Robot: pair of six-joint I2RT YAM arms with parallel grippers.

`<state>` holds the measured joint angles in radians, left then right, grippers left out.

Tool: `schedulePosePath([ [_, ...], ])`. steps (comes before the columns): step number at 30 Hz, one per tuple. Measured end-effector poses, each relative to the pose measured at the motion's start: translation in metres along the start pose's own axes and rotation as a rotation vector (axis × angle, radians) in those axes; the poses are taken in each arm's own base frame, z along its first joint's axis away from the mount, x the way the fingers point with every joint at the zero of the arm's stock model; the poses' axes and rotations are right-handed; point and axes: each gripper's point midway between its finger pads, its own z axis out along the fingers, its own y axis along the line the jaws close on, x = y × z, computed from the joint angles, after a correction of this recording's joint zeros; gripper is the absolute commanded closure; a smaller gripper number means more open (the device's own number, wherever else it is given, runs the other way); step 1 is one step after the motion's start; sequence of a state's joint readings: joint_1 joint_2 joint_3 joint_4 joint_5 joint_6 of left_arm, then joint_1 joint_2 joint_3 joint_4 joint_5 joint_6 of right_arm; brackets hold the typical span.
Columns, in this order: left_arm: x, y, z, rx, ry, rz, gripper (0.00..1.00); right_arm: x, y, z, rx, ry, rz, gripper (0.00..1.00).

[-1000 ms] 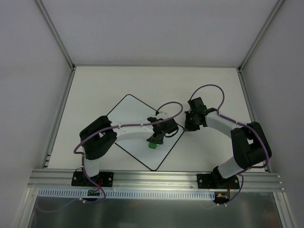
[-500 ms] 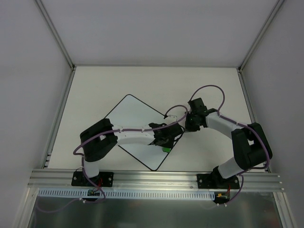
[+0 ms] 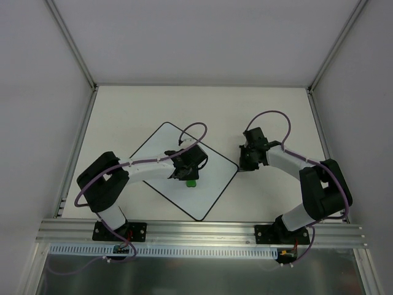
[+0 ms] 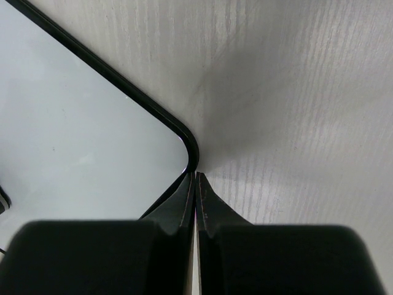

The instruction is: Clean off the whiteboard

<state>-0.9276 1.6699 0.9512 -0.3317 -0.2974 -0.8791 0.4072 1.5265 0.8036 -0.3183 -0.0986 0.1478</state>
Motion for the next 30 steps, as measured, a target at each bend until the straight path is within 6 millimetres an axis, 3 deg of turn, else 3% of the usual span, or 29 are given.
schedulePosePath([
  [8, 0.001, -0.009, 0.002, -0.042, 0.022, 0.078, 1.00, 0.000, 0.000, 0.000, 0.000, -0.001, -0.002, 1.00],
  [17, 0.022, -0.096, 0.004, 0.062, 0.040, 0.231, 1.00, -0.006, -0.009, -0.002, 0.009, -0.015, 0.028, 1.00],
  [21, 0.031, -0.119, 0.002, 0.108, 0.057, 0.259, 1.00, -0.011, -0.012, -0.003, 0.012, -0.028, 0.043, 1.00],
  [28, 0.041, -0.142, 0.000, 0.162, 0.081, 0.281, 1.00, -0.016, -0.012, -0.003, 0.007, -0.045, 0.047, 1.00],
  [30, 0.043, -0.147, 0.000, 0.174, 0.084, 0.283, 1.00, -0.016, -0.012, -0.003, 0.006, -0.047, 0.047, 0.95],
])
